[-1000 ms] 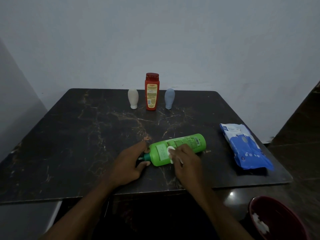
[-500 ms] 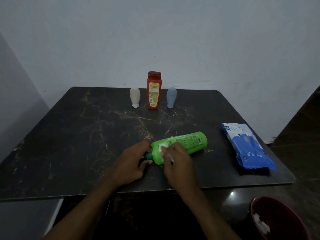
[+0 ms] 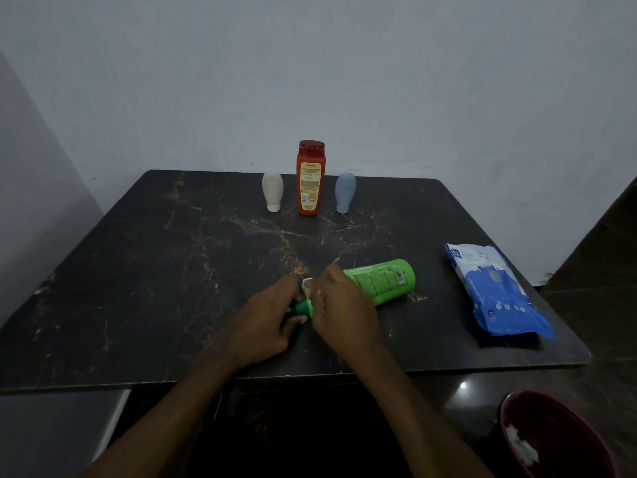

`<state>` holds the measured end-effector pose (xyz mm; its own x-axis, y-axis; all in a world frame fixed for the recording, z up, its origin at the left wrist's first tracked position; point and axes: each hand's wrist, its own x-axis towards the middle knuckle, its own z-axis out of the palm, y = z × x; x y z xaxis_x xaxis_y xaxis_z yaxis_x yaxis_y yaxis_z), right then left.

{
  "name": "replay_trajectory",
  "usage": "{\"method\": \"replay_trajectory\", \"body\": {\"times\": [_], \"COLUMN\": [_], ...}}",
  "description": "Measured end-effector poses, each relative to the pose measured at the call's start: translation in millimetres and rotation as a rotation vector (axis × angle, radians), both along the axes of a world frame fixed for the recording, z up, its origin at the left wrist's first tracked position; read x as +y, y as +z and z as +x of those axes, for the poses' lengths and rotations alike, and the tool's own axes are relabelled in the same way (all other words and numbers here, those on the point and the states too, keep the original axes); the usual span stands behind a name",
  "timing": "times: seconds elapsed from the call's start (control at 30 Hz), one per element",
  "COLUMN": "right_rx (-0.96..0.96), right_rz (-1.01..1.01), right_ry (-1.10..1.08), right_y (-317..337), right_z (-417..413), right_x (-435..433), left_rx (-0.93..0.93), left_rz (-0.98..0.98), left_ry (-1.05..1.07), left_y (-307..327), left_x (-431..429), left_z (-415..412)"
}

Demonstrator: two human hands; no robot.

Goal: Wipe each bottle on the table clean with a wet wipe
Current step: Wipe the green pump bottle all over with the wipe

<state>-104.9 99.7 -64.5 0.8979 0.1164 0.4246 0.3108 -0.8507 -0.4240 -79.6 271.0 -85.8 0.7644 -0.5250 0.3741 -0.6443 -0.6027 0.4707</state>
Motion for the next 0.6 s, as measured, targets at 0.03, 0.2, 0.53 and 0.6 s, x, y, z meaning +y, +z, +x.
{"method": "replay_trajectory", "body": {"times": [0.03,0.2,0.53,0.6], "right_rx": [0.004,-0.069,-0.034,0.018], "right_rz": [-0.025,-0.140,0.043,0.167], "right_ry": [-0.012,-0.031,-0.337,-0.438], "right_y": [1.6,-20.9,-12.8,-15.1], "right_z": [3.4,-15.1,1.6,13.0], "right_x": [1.1,3.6,-56.9,-94.1], "left_rx": [0.004,-0.005,-0.081,-0.113], "left_rz": [0.002,-0.013,0.006,0.026], "left_ry": [-0.001,0.002,-0.003,-0.009], "left_y": [0.0,-3.1,-3.2,-2.5], "left_x": [0.1,1.3,1.3,0.6], "left_z": [0.0,1.6,-0.4,-0.8]}}
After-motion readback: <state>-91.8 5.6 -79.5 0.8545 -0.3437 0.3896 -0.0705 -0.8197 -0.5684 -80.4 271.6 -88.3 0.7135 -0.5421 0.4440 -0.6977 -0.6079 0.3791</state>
